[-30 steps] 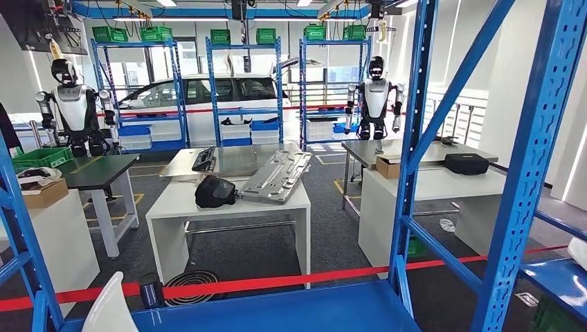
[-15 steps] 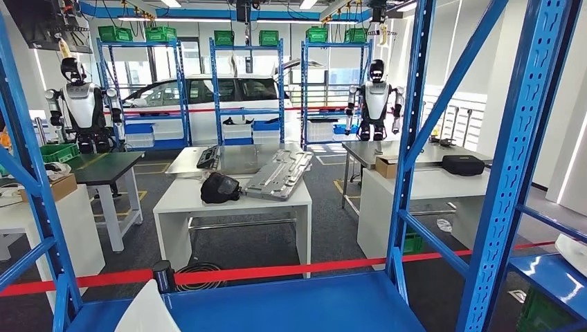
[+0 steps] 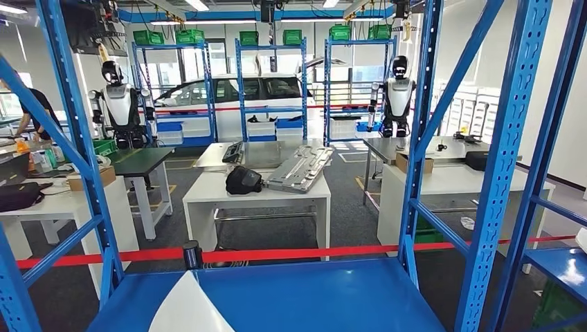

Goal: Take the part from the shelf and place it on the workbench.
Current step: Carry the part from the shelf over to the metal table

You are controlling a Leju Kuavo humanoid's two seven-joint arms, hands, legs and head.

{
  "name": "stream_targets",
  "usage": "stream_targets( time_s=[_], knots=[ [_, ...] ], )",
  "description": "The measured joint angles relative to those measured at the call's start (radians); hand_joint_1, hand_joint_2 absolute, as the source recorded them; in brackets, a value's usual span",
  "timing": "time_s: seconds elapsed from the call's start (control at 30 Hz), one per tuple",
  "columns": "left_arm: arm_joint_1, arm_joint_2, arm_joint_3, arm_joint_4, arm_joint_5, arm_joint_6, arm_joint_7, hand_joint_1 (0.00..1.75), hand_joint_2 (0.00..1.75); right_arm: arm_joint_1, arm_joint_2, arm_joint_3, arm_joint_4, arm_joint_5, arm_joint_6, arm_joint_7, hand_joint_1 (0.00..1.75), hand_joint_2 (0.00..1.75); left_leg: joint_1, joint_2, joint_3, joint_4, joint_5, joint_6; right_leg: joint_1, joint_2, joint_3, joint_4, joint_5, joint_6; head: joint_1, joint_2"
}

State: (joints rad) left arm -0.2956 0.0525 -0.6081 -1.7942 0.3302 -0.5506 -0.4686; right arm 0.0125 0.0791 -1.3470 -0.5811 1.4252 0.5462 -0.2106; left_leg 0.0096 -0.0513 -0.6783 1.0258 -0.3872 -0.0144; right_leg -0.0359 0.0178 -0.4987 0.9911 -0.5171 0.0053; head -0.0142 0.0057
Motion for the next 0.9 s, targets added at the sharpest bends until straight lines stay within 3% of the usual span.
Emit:
stream_targets(
  time_s=[0.1,0.13,0.17,0.2,0.27,0.33,0.37,0.43,0.5,0.53,0.6,0.63,0.67,0.7,0.73,0.8,0.87,0.9],
  knots=[
    [0.000,0.003,-0.007,0.009,-0.007,0.004,-0.003,1.75,1.75,-0.002,-0.001,-0.001,0.017,-0.004,-0.017,-0.005,0.00,0.00,0.004,0.041,-0.042,0.172,-0.148,-0.011,0.004,-0.023,-0.033,0.001,0.031,-0.013,-0.002,0.000],
    [0.000,0.004,-0.010,0.014,-0.009,0.005,-0.005,1.75,1.75,-0.003,-0.002,-0.003,0.024,-0.008,-0.022,-0.005,0.00,0.00,0.004,0.047,-0.050,0.231,-0.173,-0.013,0.006,-0.029,-0.045,0.002,0.042,-0.012,-0.002,0.000],
    [0.000,0.004,-0.014,0.018,-0.011,0.005,-0.006,1.75,1.75,-0.004,-0.002,-0.004,0.031,-0.011,-0.027,-0.005,0.00,0.00,0.005,0.049,-0.044,0.263,-0.174,-0.013,0.007,-0.034,-0.058,0.003,0.052,-0.011,-0.003,0.000],
    [-0.001,0.005,-0.017,0.022,-0.014,0.004,-0.007,1.75,1.75,-0.006,-0.003,-0.006,0.038,-0.013,-0.031,-0.005,0.00,0.00,0.004,0.050,-0.020,0.260,-0.155,-0.011,0.008,-0.038,-0.071,0.003,0.063,-0.009,-0.003,0.000],
    [-0.005,0.005,-0.025,0.027,-0.018,0.003,-0.008,1.75,1.75,-0.011,-0.002,-0.008,0.053,-0.013,-0.040,-0.006,0.00,0.00,0.002,0.050,0.078,0.156,-0.112,0.000,0.011,-0.040,-0.093,0.004,0.082,-0.006,-0.004,0.000],
    [-0.016,0.005,-0.032,0.029,-0.020,0.006,-0.010,1.75,1.75,-0.015,-0.001,-0.008,0.067,-0.010,-0.045,-0.007,0.00,0.00,-0.004,0.052,0.181,0.015,-0.120,0.015,0.014,-0.040,-0.105,0.003,0.099,0.003,-0.003,0.000],
    [-0.022,0.005,-0.035,0.030,-0.020,0.007,-0.012,1.75,1.75,-0.016,-0.001,-0.008,0.074,-0.009,-0.048,-0.008,0.00,0.00,-0.009,0.053,0.207,-0.028,-0.131,0.021,0.013,-0.041,-0.107,0.002,0.108,0.009,-0.003,0.000],
    [-0.031,0.005,-0.041,0.031,-0.020,0.010,-0.013,1.75,1.75,-0.015,-0.002,-0.008,0.087,-0.005,-0.052,-0.009,0.00,0.00,-0.014,0.054,0.212,-0.056,-0.129,0.032,0.010,-0.042,-0.110,-0.004,0.125,0.024,-0.003,0.000],
    [-0.040,0.003,-0.050,0.033,-0.018,0.012,-0.013,1.75,1.75,-0.015,-0.005,-0.008,0.103,-0.001,-0.055,-0.010,0.00,0.00,-0.013,0.056,0.200,-0.070,-0.102,0.048,0.009,-0.037,-0.123,0.012,0.108,0.027,-0.003,0.000],
    [-0.045,0.001,-0.055,0.035,-0.017,0.012,-0.013,1.75,1.75,-0.015,-0.008,-0.008,0.112,0.002,-0.057,-0.010,0.00,0.00,-0.011,0.056,0.189,-0.076,-0.086,0.054,0.009,-0.034,-0.138,0.045,0.074,0.023,-0.001,0.000],
    [-0.051,-0.001,-0.064,0.041,-0.015,0.013,-0.013,1.75,1.75,-0.015,-0.015,-0.008,0.127,0.006,-0.061,-0.014,0.00,0.00,-0.013,0.055,0.159,-0.077,-0.060,0.062,0.009,-0.027,-0.177,0.167,-0.015,0.014,0.002,0.000],
    [-0.051,-0.001,-0.068,0.043,-0.013,0.013,-0.013,1.75,1.75,-0.015,-0.019,-0.008,0.133,0.007,-0.064,-0.016,0.00,0.00,-0.015,0.055,0.142,-0.075,-0.047,0.063,0.009,-0.026,-0.192,0.231,-0.043,0.016,0.004,0.000],
    [-0.051,-0.001,-0.071,0.045,-0.011,0.013,-0.013,1.75,1.75,-0.015,-0.023,-0.007,0.139,0.007,-0.067,-0.019,0.00,0.00,-0.016,0.055,0.125,-0.073,-0.035,0.063,0.008,-0.025,-0.195,0.274,-0.050,0.023,0.004,0.000],
    [-0.051,0.000,-0.074,0.047,-0.009,0.013,-0.014,1.75,1.75,-0.015,-0.026,-0.007,0.143,0.008,-0.069,-0.022,0.00,0.00,-0.016,0.055,0.108,-0.071,-0.024,0.061,0.008,-0.024,-0.183,0.285,-0.036,0.034,0.005,0.000],
    [-0.051,0.000,-0.075,0.048,-0.007,0.012,-0.015,1.75,1.75,-0.015,-0.029,-0.007,0.146,0.008,-0.071,-0.024,0.00,0.00,-0.015,0.054,0.091,-0.067,-0.014,0.059,0.007,-0.024,-0.153,0.260,-0.012,0.045,0.006,0.000],
    [-0.052,0.000,-0.077,0.048,-0.005,0.012,-0.017,1.75,1.75,-0.016,-0.032,-0.008,0.148,0.009,-0.072,-0.027,0.00,0.00,-0.017,0.053,0.060,-0.050,0.002,0.050,0.005,-0.022,-0.050,0.125,0.011,0.053,0.008,0.000],
    [-0.054,0.000,-0.078,0.047,-0.005,0.012,-0.018,1.75,1.75,-0.017,-0.034,-0.008,0.149,0.011,-0.071,-0.028,0.00,0.00,-0.020,0.053,0.040,-0.032,0.013,0.040,0.007,-0.017,0.021,0.014,-0.008,0.041,0.007,0.001],
    [-0.055,0.001,-0.079,0.047,-0.005,0.013,-0.018,1.75,1.75,-0.017,-0.034,-0.008,0.149,0.011,-0.071,-0.028,0.00,0.00,-0.020,0.053,0.035,-0.028,0.019,0.034,0.010,-0.015,0.029,-0.007,-0.018,0.032,0.006,0.001]
  ],
)
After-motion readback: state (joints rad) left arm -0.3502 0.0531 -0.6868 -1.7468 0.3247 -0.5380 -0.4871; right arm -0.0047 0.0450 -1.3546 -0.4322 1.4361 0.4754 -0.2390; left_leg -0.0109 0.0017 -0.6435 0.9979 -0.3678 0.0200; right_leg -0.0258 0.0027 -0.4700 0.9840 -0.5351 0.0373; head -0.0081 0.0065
